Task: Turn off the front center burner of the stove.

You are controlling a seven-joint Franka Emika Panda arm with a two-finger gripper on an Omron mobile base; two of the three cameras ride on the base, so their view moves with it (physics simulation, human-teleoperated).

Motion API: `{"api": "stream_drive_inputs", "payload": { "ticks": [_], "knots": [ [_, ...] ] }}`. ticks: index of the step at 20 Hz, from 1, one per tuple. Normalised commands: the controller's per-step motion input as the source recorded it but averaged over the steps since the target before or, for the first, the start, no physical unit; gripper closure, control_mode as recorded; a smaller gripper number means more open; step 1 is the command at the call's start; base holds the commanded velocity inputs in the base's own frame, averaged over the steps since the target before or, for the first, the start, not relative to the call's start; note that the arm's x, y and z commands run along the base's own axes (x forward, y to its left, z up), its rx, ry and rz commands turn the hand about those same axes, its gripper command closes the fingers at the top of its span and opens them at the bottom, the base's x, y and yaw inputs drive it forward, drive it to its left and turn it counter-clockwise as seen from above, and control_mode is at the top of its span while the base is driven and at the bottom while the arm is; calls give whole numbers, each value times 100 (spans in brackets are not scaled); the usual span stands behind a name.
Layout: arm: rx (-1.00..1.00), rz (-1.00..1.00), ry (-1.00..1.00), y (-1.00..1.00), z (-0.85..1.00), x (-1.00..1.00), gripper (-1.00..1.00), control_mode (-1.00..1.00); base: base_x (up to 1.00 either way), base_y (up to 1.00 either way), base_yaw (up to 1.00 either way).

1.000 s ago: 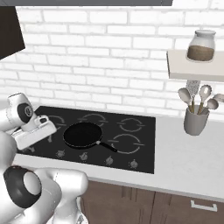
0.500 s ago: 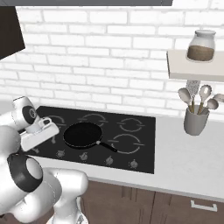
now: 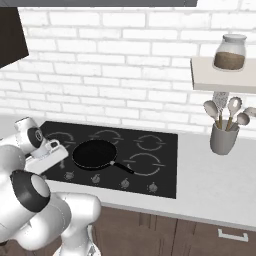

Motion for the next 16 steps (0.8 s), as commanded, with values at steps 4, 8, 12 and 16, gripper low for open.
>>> {"api": "stream_drive_inputs", "payload": {
  "ticks": [4, 8, 12, 16],
  "knots": [
    [-2, 6, 0, 0, -32, 18, -100, -100, 0, 0, 0],
    [-1, 7, 0, 0, -26, 30, -100, -100, 0, 0, 0],
    [-2, 8, 0, 0, -19, 29, -100, -100, 0, 0, 0],
    [-2, 8, 0, 0, -16, 25, -100, -100, 0, 0, 0]
  ]
}}
